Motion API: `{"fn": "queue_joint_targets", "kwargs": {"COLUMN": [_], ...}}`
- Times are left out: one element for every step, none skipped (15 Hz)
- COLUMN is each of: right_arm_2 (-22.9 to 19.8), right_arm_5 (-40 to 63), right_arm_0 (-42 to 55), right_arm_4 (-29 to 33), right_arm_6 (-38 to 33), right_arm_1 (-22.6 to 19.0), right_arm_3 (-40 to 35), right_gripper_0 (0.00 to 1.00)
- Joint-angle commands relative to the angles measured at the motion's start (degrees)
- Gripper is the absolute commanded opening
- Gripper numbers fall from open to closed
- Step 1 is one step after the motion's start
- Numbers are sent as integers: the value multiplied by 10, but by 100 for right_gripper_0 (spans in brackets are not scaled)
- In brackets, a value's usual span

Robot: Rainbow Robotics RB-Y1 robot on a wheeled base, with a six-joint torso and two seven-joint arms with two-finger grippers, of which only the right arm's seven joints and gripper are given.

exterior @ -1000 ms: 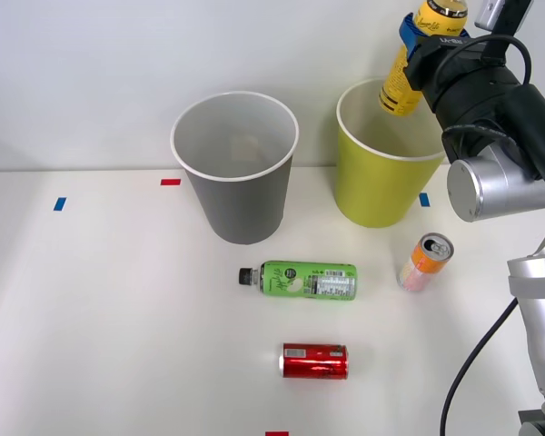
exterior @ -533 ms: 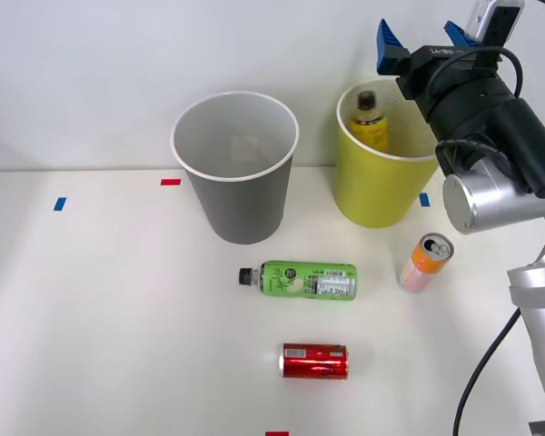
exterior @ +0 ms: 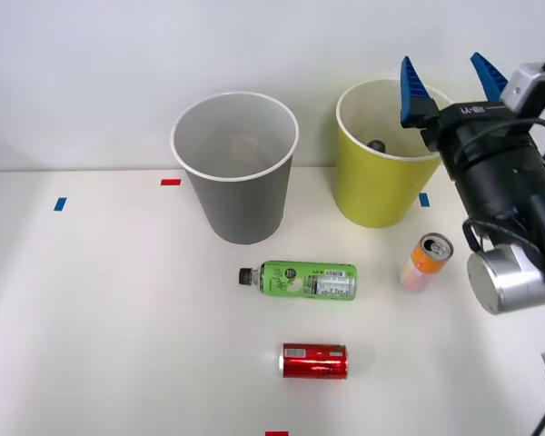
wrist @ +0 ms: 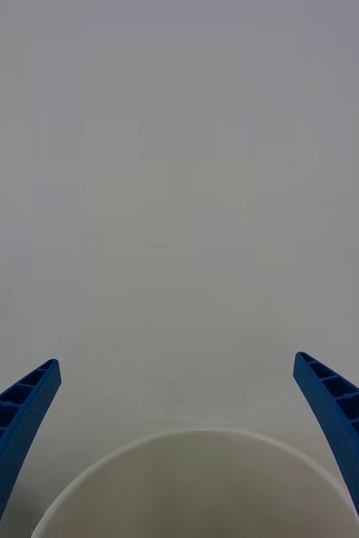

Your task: Put cans in the gray bin, plastic bottles in the light green bin

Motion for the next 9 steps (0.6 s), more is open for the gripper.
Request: {"fn": "queue_joint_targets", "kwargs": {"right_arm_2": [-3,-2,-2,-2,-2,-2,-1,5,10], "right_arm_5": [-3,-3,-9,-28,-65,-91,-115,-140,-158], "right_arm_0": [131,177,214,255,301,334,366,403,427], "right_arm_4": [-2,-2,-2,-3,-4,-6,-8,-10,-12], "right_arm_6": [0,0,0,0,0,-1,-2,-3,-4], "right_arm_1": [-13,-13,-14,-17,-18,-20,-20,-20,-19], "right_arm_3": [-120,-151,-169,-178,-179,-179,-180,-179,-179], "right_gripper_0": [95,95,95,95,95,95,95,95,95]}}
